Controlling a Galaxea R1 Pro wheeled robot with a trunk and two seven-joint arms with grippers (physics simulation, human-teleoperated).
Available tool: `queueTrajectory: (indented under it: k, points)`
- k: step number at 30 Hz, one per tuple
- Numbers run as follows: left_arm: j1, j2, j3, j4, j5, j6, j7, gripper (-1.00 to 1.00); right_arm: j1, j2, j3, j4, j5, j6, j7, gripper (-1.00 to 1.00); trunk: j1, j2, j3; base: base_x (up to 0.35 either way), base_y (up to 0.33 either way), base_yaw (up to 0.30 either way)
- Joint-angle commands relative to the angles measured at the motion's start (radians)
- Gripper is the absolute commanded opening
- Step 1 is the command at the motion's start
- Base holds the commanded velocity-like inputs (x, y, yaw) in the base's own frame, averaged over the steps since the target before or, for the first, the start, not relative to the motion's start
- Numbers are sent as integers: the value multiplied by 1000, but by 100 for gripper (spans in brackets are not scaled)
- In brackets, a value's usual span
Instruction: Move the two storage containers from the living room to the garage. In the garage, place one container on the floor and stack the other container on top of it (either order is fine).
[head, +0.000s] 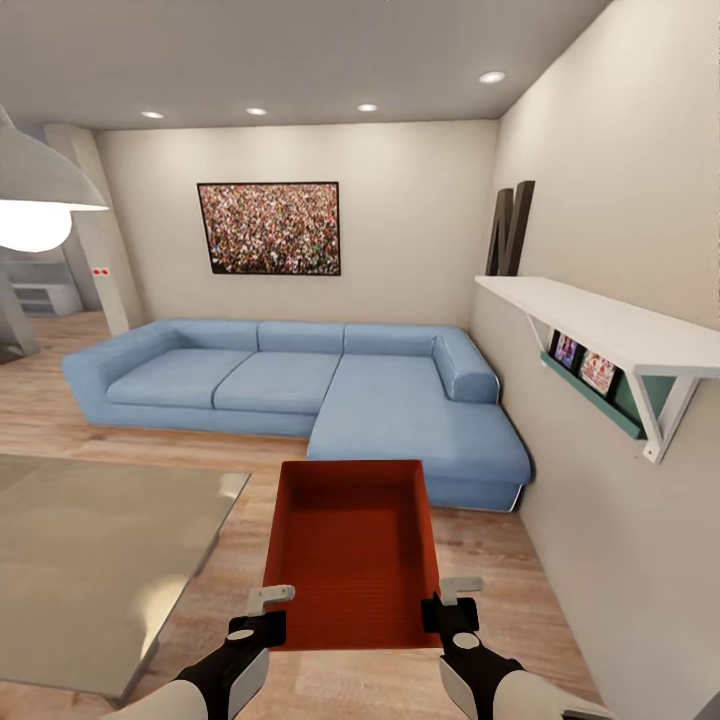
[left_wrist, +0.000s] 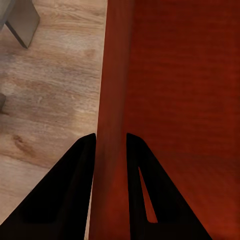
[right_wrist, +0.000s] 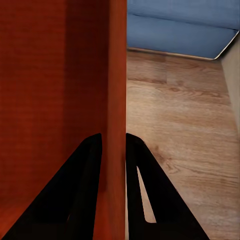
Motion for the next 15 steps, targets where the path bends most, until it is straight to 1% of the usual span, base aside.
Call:
queueTrajectory:
  k: [1, 15]
  points:
    - [-1, 1, 11, 0, -2, -2, 13, -100, -1, 0, -39, 0, 10, -3, -5, -100, 0, -1, 0, 0, 0, 0]
    - [-1, 1, 11, 0, -2, -2, 9, -100, -1, 0, -38, 0, 10, -3, -3, -100, 0, -1, 23, 0, 0, 0]
